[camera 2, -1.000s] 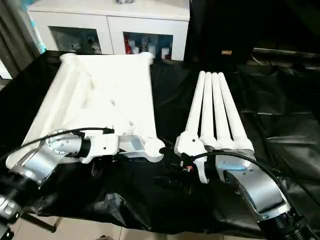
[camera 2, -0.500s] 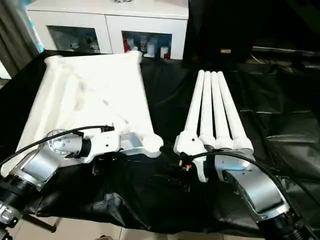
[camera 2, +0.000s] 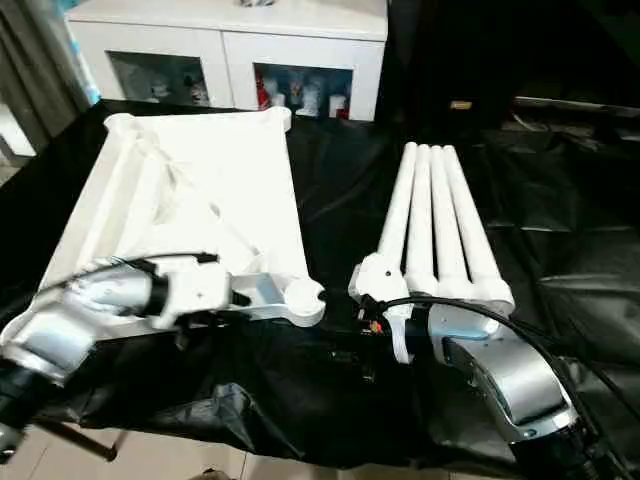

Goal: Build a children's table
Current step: Move table base

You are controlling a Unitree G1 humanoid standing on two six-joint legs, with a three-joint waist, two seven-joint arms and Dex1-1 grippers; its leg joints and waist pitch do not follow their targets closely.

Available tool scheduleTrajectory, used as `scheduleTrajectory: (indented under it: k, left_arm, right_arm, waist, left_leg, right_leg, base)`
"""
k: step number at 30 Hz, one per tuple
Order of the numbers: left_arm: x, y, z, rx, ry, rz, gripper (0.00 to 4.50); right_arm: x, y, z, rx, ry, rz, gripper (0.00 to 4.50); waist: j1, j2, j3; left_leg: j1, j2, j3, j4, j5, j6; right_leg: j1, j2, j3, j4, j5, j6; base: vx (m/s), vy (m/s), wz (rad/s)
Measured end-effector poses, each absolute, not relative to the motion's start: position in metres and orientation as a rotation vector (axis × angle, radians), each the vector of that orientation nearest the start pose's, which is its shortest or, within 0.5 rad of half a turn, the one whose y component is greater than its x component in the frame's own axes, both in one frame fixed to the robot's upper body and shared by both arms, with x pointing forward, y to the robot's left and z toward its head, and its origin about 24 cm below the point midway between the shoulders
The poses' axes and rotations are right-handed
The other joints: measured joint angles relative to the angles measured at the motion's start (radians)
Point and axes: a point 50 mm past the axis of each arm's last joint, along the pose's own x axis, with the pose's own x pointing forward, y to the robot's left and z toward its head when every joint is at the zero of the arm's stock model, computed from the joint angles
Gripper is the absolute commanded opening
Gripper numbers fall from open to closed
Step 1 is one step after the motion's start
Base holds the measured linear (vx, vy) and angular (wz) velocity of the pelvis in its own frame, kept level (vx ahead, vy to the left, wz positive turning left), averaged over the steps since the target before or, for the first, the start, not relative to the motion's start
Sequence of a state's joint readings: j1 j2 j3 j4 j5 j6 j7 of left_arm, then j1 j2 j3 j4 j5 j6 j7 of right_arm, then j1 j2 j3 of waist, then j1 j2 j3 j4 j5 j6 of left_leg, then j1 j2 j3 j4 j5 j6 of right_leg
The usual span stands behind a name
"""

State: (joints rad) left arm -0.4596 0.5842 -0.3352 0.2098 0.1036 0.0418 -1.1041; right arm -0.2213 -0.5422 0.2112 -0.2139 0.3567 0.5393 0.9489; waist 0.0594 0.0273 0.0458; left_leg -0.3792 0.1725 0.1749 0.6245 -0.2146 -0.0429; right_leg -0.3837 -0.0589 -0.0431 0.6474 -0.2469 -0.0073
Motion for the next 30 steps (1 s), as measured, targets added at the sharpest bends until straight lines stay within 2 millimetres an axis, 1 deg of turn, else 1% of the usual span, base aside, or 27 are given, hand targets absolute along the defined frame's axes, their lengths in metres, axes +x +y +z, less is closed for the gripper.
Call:
scheduleTrajectory:
  k: [3, 4, 7, 9, 11, 14, 16, 18, 19, 22, 24, 25, 27, 30]
  left_arm:
    - [0.302, 0.161, 0.095, 0.667, 0.247, -1.191, 1.46]
    - [0.304, 0.162, 0.102, 0.618, 0.221, -1.168, 1.46]
    - [0.309, 0.164, 0.119, 0.541, 0.151, -1.114, 1.46]
    - [0.311, 0.168, 0.125, 0.507, 0.132, -1.074, 1.46]
    - [0.311, 0.167, 0.126, 0.494, 0.125, -1.063, 1.46]
    - [0.309, 0.167, 0.125, 0.467, 0.131, -1.059, 1.46]
    - [0.307, 0.163, 0.126, 0.454, 0.123, -1.071, 1.46]
    - [0.304, 0.161, 0.127, 0.44, 0.122, -1.077, 1.46]
    - [0.303, 0.159, 0.129, 0.432, 0.115, -1.087, 1.46]
    - [0.301, 0.156, 0.133, 0.414, 0.107, -1.101, 1.46]
    - [0.3, 0.156, 0.133, 0.413, 0.111, -1.103, 1.46]
    - [0.3, 0.157, 0.133, 0.413, 0.118, -1.104, 1.46]
    - [0.298, 0.157, 0.132, 0.41, 0.133, -1.114, 1.46]
    - [0.295, 0.155, 0.13, 0.402, 0.158, -1.142, 1.46]
  right_arm:
    - [0.258, -0.134, 0.096, -0.148, 0.249, 1.1, 4.48]
    - [0.267, -0.131, 0.099, -0.133, 0.233, 1.039, 4.48]
    - [0.291, -0.133, 0.112, -0.048, 0.205, 0.883, 4.48]
    - [0.305, -0.133, 0.118, -0.013, 0.2, 0.778, 4.48]
    - [0.312, -0.135, 0.118, -0.012, 0.212, 0.695, 4.48]
    - [0.331, -0.133, 0.112, 0.009, 0.254, 0.511, 4.48]
    - [0.341, -0.135, 0.113, 0.014, 0.252, 0.39, 4.48]
    - [0.353, -0.137, 0.115, -0.042, 0.332, 0.288, 4.48]
    - [0.359, -0.138, 0.119, -0.071, 0.386, 0.23, 4.48]
    - [0.364, -0.138, 0.123, -0.055, 0.454, 0.187, 4.48]
    - [0.364, -0.137, 0.115, -0.032, 0.504, 0.173, 4.48]
    - [0.364, -0.137, 0.107, -0.013, 0.547, 0.154, 4.48]
    - [0.365, -0.139, 0.097, 0.005, 0.598, 0.118, 4.48]
    - [0.367, -0.141, 0.094, 0.021, 0.629, 0.073, 4.48]
  waist:
    - [-0.004, 0.0, 0.0]
    - [-0.006, -0.001, 0.0]
    - [-0.006, -0.001, 0.0]
    - [-0.007, -0.004, 0.0]
    - [-0.004, -0.008, 0.0]
    - [-0.005, -0.012, 0.002]
    - [-0.003, -0.017, 0.005]
    - [-0.006, -0.02, 0.007]
    - [-0.007, -0.022, 0.008]
    - [-0.005, -0.025, 0.007]
    - [-0.005, -0.025, 0.007]
    - [-0.005, -0.025, 0.007]
    - [-0.005, -0.025, 0.007]
    - [-0.005, -0.025, 0.007]
  left_leg:
    - [0.0, 0.0, 0.0, 0.0, 0.001, -0.001]
    - [0.001, 0.0, 0.0, 0.0, 0.001, -0.002]
    - [0.001, 0.0, 0.0, 0.0, 0.004, -0.003]
    - [0.002, 0.0, 0.0, -0.001, 0.004, -0.004]
    - [0.002, 0.0, 0.0, -0.002, 0.005, -0.004]
    - [0.001, 0.0, 0.0, -0.002, 0.005, -0.006]
    - [-0.001, 0.0, 0.0, -0.002, 0.006, -0.006]
    - [-0.001, 0.0, 0.0, -0.002, 0.006, -0.007]
    - [-0.002, 0.0, 0.0, -0.002, 0.009, -0.012]
    - [-0.002, 0.0, 0.0, -0.004, 0.009, -0.013]
    - [-0.002, 0.0, 0.0, -0.004, 0.01, -0.013]
    - [-0.002, 0.0, 0.0, -0.004, 0.01, -0.014]
    - [-0.002, 0.0, 0.0, -0.004, 0.011, -0.015]
    - [-0.002, 0.0, 0.0, -0.004, 0.012, -0.017]
  right_leg:
    - [0.0, 0.0, 0.0, 0.0, 0.001, -0.002]
    - [0.0, 0.0, 0.0, 0.001, 0.002, -0.002]
    - [0.0, 0.0, 0.0, 0.0, 0.004, -0.003]
    - [0.0, 0.0, 0.0, 0.001, 0.005, -0.003]
    - [0.0, 0.0, 0.0, 0.0, 0.005, -0.003]
    - [-0.001, 0.0, 0.0, 0.0, 0.005, -0.003]
    - [-0.002, 0.0, 0.0, 0.0, 0.005, -0.003]
    - [-0.002, 0.001, 0.0, 0.0, 0.005, -0.002]
    - [-0.002, 0.001, 0.0, 0.0, 0.005, -0.002]
    - [-0.002, 0.001, 0.0, -0.001, 0.005, -0.002]
    - [-0.002, 0.001, 0.0, -0.001, 0.005, -0.002]
    - [-0.003, 0.001, 0.0, -0.001, 0.005, -0.002]
    - [-0.003, 0.001, 0.0, -0.001, 0.006, -0.002]
    - [-0.003, 0.001, 0.0, 0.0, 0.006, -0.001]
  base:
    - [0.0, 0.0, 0.0]
    - [0.0, 0.0, 0.0]
    - [0.0, 0.0, 0.0]
    - [0.0, 0.0, 0.0]
    - [0.0, 0.0, 0.0]
    - [0.0, 0.0, 0.0]
    - [0.0, 0.0, 0.0]
    - [0.0, 0.0, 0.0]
    - [0.0, 0.0, 0.0]
    - [0.0, 0.0, 0.0]
    - [0.0, 0.0, 0.0]
    - [0.0, 0.0, 0.0]
    - [0.0, 0.0, 0.0]
    - [0.0, 0.0, 0.0]
